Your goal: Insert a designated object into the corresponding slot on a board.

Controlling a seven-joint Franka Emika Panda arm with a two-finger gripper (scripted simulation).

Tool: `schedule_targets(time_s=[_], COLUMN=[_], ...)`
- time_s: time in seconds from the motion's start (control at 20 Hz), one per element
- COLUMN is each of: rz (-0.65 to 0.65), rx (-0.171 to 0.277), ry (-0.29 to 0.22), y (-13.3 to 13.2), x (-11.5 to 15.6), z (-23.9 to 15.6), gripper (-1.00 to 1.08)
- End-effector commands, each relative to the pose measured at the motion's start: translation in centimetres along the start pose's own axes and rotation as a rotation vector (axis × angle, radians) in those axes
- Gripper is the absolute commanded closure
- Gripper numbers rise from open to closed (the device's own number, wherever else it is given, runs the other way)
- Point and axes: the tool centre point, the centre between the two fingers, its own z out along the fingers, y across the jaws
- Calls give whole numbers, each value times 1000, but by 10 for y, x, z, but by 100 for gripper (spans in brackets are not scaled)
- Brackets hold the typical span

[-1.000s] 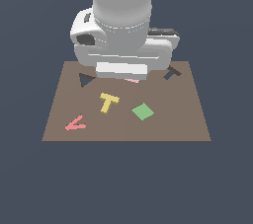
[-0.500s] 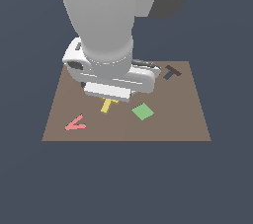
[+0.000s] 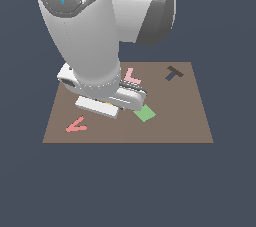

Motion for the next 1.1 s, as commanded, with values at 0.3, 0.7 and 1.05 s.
schedule_targets(time_s=[0.3, 0.7, 1.05], rz=[9, 9, 9], rx=[1, 1, 1], ry=[1, 1, 1], y=[2, 1, 1], x=[3, 3, 3], z=[2, 20, 22], gripper=[-92, -92, 108])
